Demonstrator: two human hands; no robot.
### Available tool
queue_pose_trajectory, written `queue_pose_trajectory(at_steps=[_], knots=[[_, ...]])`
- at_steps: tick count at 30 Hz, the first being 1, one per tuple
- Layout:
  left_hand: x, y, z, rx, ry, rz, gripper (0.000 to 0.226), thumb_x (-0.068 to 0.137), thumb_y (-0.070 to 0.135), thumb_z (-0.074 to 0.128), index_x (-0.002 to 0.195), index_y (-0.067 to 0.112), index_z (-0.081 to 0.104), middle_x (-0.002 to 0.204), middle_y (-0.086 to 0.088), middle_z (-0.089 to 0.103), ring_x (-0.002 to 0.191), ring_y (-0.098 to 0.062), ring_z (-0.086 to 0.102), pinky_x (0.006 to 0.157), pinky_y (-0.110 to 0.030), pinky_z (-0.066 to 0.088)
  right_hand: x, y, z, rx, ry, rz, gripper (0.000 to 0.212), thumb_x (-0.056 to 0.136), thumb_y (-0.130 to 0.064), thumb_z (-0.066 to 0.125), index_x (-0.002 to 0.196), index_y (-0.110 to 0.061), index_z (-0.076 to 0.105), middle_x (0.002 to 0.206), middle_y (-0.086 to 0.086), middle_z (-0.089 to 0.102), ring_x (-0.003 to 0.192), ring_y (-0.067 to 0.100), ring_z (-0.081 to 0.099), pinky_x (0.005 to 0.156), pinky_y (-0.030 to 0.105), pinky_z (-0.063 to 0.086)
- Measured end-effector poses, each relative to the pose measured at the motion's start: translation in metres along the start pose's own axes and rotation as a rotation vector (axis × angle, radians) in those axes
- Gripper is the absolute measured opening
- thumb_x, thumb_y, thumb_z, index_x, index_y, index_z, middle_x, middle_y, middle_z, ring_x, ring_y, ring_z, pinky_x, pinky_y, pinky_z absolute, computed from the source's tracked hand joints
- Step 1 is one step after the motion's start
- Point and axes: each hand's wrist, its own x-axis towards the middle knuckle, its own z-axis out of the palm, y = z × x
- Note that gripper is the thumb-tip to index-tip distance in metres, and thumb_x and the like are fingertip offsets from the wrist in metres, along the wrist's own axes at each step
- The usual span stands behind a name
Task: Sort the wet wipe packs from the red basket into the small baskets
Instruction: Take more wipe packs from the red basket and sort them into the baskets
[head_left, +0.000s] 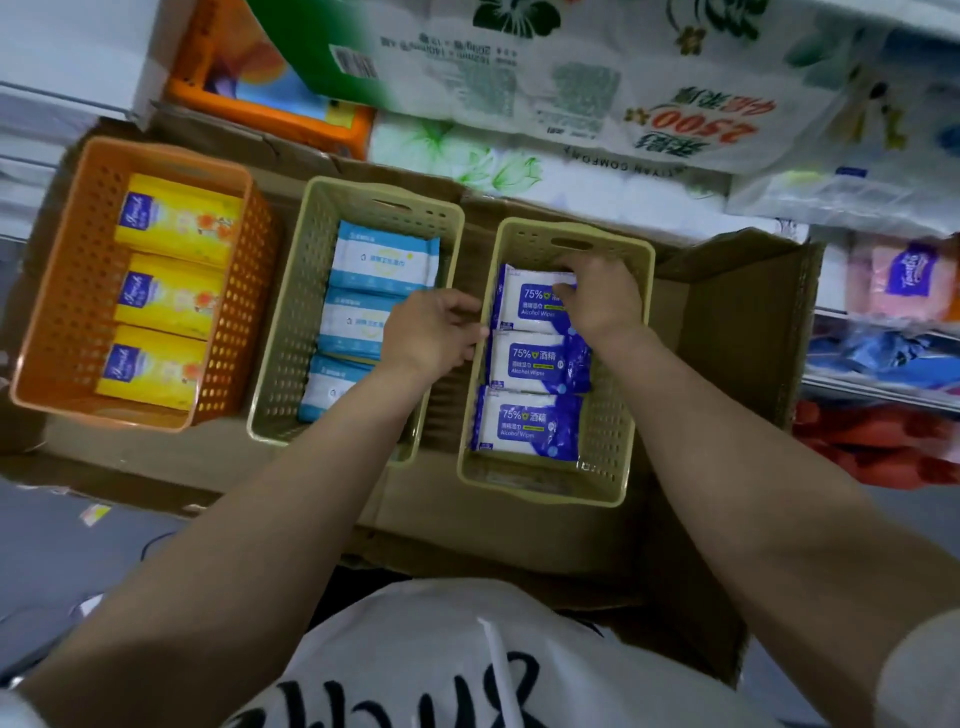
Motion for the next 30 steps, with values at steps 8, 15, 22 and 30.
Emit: queue_pose_trajectory(at_steps=[8,15,22,30], knots=[[-0.002,0.006,0.003,0.092,0.003,0.040,0.040,0.088,0.021,0.071,0.126,0.028,0.062,0.086,0.012,0.064,0.068,-0.009,0.070,0.080,-0.038,0.060,-0.015,-0.003,0.032,-0.126,-0.039,-0.034,0.053,0.091,-0.037,0.066,0.140,-0.025,0.051,0.139,0.013,0.043,0.131,0.031,0.036,0.101,0.040,0.042],[0.000,0.011,0.004,0.160,-0.030,0.042,0.047,0.090,0.019,0.069,0.135,0.028,0.056,0.107,-0.001,0.072,0.075,-0.014,0.071,0.083,-0.041,0.059,-0.006,0.003,0.041,-0.150,-0.059,-0.071,0.059,0.091,-0.030,0.068,0.145,-0.027,0.045,0.141,0.012,0.043,0.132,0.030,0.034,0.103,0.041,0.040],[0.001,0.008,0.005,0.193,0.005,0.058,0.047,0.088,0.022,0.071,0.133,0.029,0.058,0.088,0.008,0.068,0.069,-0.009,0.070,0.080,-0.041,0.060,-0.009,0.000,0.037,-0.183,-0.095,-0.073,0.062,0.090,-0.033,0.067,0.147,-0.026,0.042,0.142,0.013,0.040,0.133,0.031,0.034,0.102,0.043,0.041],[-0.023,0.011,-0.011,0.227,0.007,0.147,0.048,0.090,0.031,0.067,0.136,0.021,0.054,0.130,-0.006,0.062,0.114,-0.022,0.061,0.098,-0.034,0.049,-0.032,-0.025,-0.025,-0.071,-0.065,-0.057,0.053,0.091,-0.032,0.065,0.140,-0.018,0.052,0.139,0.018,0.049,0.129,0.034,0.047,0.102,0.040,0.042]])
